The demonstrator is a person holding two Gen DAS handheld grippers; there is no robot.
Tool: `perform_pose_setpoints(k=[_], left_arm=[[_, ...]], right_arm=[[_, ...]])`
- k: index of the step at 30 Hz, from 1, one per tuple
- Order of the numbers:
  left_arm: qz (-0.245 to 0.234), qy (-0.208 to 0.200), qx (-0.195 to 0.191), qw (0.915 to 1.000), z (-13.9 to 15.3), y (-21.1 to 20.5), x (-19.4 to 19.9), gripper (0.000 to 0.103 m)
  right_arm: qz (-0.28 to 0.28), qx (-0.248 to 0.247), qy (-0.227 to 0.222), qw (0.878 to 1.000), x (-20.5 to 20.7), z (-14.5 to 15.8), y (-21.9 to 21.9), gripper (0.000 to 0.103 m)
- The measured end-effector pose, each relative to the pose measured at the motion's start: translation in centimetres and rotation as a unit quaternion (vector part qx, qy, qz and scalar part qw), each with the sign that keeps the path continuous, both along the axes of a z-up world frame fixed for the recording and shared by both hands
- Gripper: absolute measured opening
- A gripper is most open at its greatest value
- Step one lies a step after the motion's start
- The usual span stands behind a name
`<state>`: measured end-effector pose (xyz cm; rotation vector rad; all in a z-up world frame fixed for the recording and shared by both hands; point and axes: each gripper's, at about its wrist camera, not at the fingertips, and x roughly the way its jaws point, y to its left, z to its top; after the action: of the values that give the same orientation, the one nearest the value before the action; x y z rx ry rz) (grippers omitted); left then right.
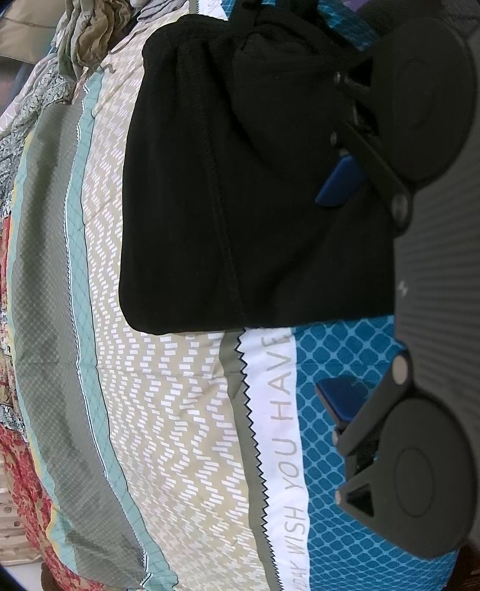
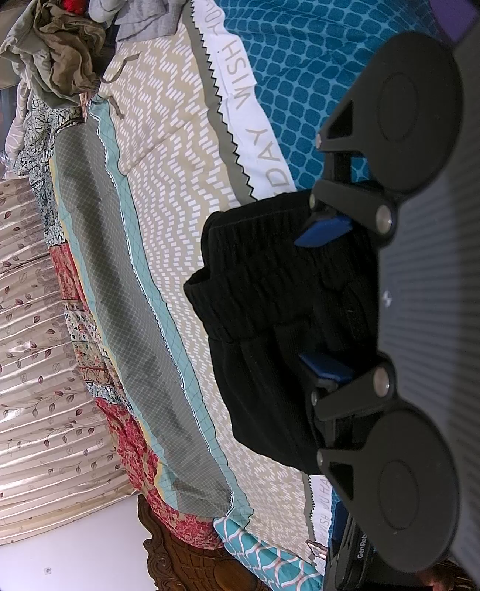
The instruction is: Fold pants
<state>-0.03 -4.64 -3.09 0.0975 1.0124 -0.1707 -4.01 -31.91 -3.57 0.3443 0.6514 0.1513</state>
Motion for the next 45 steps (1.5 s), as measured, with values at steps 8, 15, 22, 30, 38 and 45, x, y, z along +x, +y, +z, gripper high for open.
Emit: perform_pose_setpoints(k=[8,15,22,30,38,45], left_arm=[[0.000,-0.001,0.002,1.0000,-0.1,0.0,0.0,0.103],[-0.005,-0.004,0.011,0.9999,0.0,-0.1,0.0,0.103],[-0.006,-0.004,0.007,0.9999,1.3,0.6,0.6,0.103],[0.015,-0.006,-0.069,0.9975,3.3,4.7,1.9,0.103],[0.063,0.064,-0.233,0.9684,1.7,10.0,4.5,0.103],[0.055,0.101,-0.298,0.9477,-1.0,9.2,5.7,0.103]], right_arm=[[0.000,0.000,-0.001,1.000,0.0,0.0,0.0,0.066],[-0.001,-0.003,0.003,1.000,0.1,0.2,0.1,0.066],[-0.010,0.044,-0.024,0.999,-0.8,3.0,-1.6,0.067],[-0.065,0.112,-0.018,0.991,-1.1,3.1,-6.2,0.082],[-0.062,0.160,0.023,0.985,-0.9,1.8,-7.1,0.088],[-0.051,0.153,0.052,0.985,-0.3,0.8,-6.8,0.088]])
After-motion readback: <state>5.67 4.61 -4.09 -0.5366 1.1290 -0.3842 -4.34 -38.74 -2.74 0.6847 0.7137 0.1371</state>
